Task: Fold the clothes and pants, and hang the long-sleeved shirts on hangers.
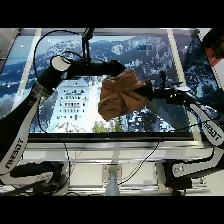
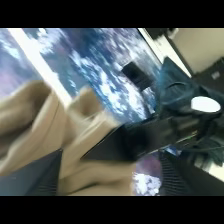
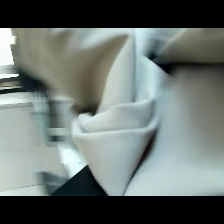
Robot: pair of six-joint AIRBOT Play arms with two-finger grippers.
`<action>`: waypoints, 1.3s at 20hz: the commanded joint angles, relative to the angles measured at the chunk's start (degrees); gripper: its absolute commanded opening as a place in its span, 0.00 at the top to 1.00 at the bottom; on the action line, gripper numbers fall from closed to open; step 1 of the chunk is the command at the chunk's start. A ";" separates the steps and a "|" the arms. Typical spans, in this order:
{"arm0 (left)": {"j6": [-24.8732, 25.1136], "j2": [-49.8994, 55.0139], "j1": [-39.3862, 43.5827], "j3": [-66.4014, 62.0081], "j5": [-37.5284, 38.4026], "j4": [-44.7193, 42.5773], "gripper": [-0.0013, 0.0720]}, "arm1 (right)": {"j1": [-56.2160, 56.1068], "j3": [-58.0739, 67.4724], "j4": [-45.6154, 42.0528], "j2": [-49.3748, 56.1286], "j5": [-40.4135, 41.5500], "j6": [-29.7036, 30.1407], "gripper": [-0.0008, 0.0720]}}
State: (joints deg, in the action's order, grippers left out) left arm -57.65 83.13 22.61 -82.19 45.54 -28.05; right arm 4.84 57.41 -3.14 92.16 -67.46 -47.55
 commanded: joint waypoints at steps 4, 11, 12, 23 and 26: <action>0.11 -1.92 -5.38 -0.02 7.52 0.00 0.38 | 5.44 11.50 39.50 -0.35 -24.55 5.42 0.97; 8.63 -8.63 -12.24 -0.02 7.91 -0.04 0.92 | 27.91 15.45 42.69 -8.17 -25.79 -0.09 0.97; 8.63 -10.05 -14.27 -0.02 7.93 -0.04 0.92 | 32.61 15.45 41.75 -9.62 -24.22 -0.48 0.97; 8.57 -17.40 -35.21 -0.02 22.05 0.00 0.92 | 76.94 15.39 -12.66 -12.90 -9.40 -21.24 0.97; 8.33 -17.40 -36.15 -0.02 24.59 0.04 0.92 | 82.90 15.39 -39.01 -12.90 -13.27 -25.49 0.97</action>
State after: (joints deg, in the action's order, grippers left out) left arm -49.10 66.06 -11.53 -82.19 66.26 -28.10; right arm 81.19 72.82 -16.08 79.33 -78.30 -67.68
